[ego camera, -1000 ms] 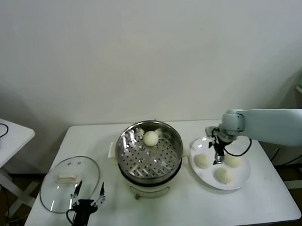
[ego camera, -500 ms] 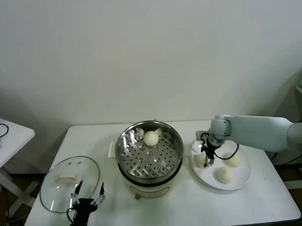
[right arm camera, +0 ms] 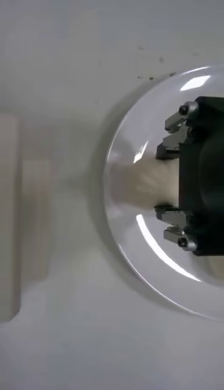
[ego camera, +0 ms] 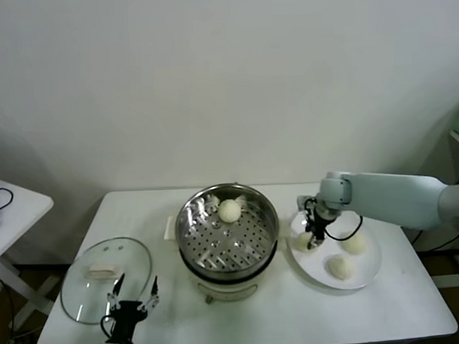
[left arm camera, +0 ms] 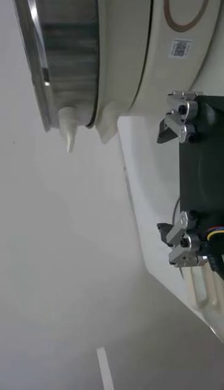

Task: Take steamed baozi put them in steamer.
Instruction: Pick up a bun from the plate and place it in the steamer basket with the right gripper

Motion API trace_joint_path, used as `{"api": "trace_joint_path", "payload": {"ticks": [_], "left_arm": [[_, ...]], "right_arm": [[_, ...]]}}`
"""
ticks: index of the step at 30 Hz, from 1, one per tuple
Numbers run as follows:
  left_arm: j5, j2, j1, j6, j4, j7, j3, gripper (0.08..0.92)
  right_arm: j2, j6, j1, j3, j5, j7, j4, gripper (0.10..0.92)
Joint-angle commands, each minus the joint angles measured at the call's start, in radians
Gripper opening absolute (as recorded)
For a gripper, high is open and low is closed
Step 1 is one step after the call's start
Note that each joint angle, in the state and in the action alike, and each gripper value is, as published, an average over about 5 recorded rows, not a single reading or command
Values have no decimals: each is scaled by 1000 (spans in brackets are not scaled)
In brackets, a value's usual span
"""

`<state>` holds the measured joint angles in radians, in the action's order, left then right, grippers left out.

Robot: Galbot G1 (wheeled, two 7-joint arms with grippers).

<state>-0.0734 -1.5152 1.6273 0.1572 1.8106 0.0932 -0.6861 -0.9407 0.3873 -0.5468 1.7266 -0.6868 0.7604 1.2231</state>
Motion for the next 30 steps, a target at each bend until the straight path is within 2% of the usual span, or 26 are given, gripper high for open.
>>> {"api": "trace_joint_path", "payload": {"ticks": [1,9,18,22,30], "left_arm": [[1,1,8,-1,14,0,-1,823],[0,3,24,-1,46,1,2,823],[-1,3,30,-6,77,4,13,823],[-1,6,36,-4,85,4,12,823],[-2,6,40,-5,89,5,6,823]], "right_arm": [[28,-12,-249,111,-98,62,117,517],[-4,-29,-665,224,-329,182,270,517],[-156,102,-632,-22,-538,99,296,518],[-260,140,-523,-118,-553,42,254,518],[-400,149,-293,-174,-451,-10,143,518]]}}
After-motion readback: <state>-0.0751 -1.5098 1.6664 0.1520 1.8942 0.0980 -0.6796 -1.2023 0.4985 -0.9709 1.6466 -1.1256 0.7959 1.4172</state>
